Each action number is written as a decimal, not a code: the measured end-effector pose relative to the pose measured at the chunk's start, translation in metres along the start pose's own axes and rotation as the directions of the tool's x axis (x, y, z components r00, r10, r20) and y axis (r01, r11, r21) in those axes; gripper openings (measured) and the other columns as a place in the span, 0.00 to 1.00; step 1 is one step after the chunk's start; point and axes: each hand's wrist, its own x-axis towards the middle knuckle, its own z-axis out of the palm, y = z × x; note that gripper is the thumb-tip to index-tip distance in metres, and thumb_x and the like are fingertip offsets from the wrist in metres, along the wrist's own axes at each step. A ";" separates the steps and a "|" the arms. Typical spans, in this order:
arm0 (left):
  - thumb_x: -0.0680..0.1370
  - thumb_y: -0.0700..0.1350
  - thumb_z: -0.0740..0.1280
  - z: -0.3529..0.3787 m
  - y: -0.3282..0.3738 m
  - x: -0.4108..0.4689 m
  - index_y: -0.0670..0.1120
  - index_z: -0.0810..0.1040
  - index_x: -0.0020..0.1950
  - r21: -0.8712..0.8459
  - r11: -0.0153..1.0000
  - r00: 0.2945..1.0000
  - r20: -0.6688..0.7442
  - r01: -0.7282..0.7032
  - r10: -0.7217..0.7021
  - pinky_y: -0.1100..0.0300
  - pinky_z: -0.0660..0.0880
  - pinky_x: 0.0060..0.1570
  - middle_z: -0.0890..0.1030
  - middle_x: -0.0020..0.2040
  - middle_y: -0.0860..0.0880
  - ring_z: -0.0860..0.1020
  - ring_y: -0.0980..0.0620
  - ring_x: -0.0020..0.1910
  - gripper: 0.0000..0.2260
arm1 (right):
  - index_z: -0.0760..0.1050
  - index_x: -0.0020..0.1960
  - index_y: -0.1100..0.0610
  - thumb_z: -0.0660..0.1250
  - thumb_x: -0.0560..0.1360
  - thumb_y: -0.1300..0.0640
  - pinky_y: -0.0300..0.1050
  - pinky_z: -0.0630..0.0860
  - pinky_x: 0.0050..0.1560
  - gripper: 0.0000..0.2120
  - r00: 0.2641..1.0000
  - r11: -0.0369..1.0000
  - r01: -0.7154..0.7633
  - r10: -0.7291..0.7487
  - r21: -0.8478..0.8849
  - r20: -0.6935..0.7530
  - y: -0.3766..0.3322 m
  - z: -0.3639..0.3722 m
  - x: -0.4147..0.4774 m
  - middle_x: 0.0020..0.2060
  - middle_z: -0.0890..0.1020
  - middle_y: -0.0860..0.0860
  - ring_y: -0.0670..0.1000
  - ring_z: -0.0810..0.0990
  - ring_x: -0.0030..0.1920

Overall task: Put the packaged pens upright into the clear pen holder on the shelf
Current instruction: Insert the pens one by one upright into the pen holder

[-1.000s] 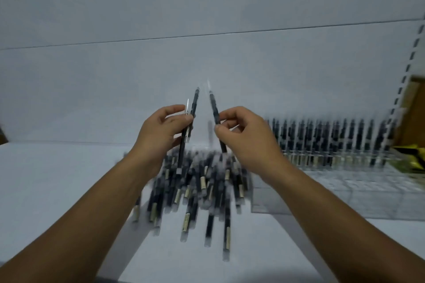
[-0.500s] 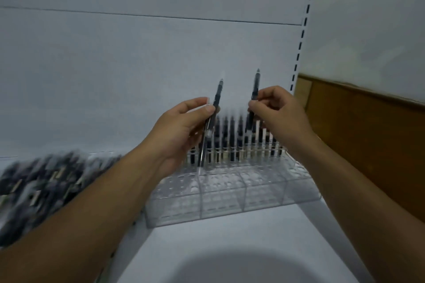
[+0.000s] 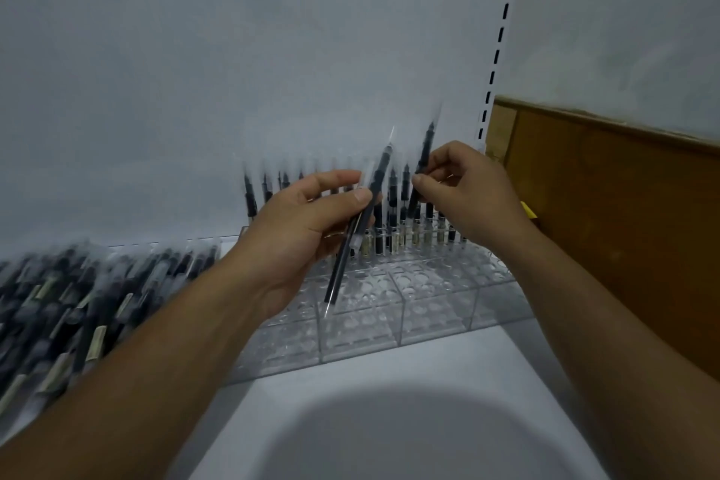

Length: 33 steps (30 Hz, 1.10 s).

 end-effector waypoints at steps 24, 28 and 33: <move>0.74 0.42 0.71 0.001 -0.001 -0.002 0.47 0.80 0.58 0.075 0.997 0.999 0.048 0.005 -0.009 0.58 0.76 0.45 0.85 0.50 0.46 0.82 0.50 0.46 0.13 | 0.77 0.40 0.50 0.72 0.74 0.48 0.47 0.77 0.43 0.09 0.985 0.970 -0.052 0.090 -0.239 0.150 0.005 0.007 0.001 0.36 0.79 0.43 0.48 0.78 0.41; 0.73 0.43 0.71 0.001 -0.002 -0.002 0.48 0.80 0.57 0.085 0.996 0.999 0.051 0.002 -0.006 0.57 0.75 0.45 0.85 0.50 0.46 0.82 0.50 0.46 0.13 | 0.78 0.41 0.53 0.72 0.73 0.49 0.44 0.72 0.40 0.09 0.977 0.969 -0.058 0.105 -0.239 0.187 0.006 0.004 0.001 0.35 0.78 0.45 0.48 0.76 0.38; 0.74 0.42 0.71 0.001 -0.002 -0.003 0.48 0.81 0.57 0.090 0.996 0.998 0.057 -0.005 0.000 0.60 0.75 0.40 0.85 0.50 0.45 0.81 0.52 0.43 0.12 | 0.79 0.40 0.52 0.73 0.74 0.52 0.44 0.73 0.40 0.06 0.956 0.963 -0.049 0.122 -0.267 0.268 0.003 0.003 -0.002 0.35 0.79 0.47 0.47 0.75 0.36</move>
